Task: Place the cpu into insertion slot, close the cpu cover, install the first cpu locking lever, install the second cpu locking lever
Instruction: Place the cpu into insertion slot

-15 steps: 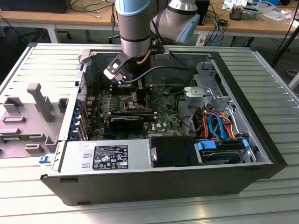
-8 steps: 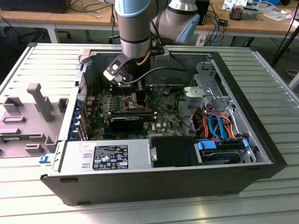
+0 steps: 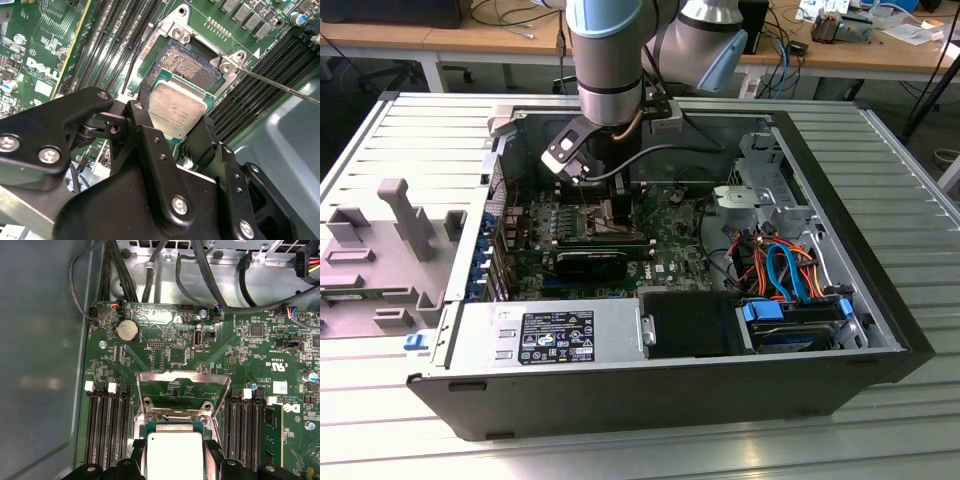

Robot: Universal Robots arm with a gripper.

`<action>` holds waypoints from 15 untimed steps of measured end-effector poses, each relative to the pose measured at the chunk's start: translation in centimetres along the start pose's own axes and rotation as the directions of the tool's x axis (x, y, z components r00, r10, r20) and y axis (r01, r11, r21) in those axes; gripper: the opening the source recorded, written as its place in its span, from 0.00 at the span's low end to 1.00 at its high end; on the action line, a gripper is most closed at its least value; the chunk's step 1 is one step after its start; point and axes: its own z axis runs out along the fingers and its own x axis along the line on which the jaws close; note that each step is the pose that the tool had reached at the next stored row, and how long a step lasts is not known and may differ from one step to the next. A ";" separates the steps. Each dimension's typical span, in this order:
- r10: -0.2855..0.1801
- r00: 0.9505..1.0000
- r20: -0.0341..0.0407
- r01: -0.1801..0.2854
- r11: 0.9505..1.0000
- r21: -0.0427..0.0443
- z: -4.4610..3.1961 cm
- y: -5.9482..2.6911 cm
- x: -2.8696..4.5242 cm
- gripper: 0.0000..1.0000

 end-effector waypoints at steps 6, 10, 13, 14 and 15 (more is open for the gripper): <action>0.000 1.000 0.000 0.000 1.000 0.000 0.12 -0.01 0.00 0.54; 0.000 1.000 0.000 0.000 1.000 0.000 0.27 -0.02 0.00 0.54; 0.000 1.000 0.000 0.000 1.000 0.000 0.56 -0.09 0.00 0.54; 0.000 1.000 0.000 0.000 1.000 0.000 0.69 -0.13 0.00 0.54; 0.000 1.000 0.000 0.000 1.000 0.000 0.76 -0.24 0.00 0.54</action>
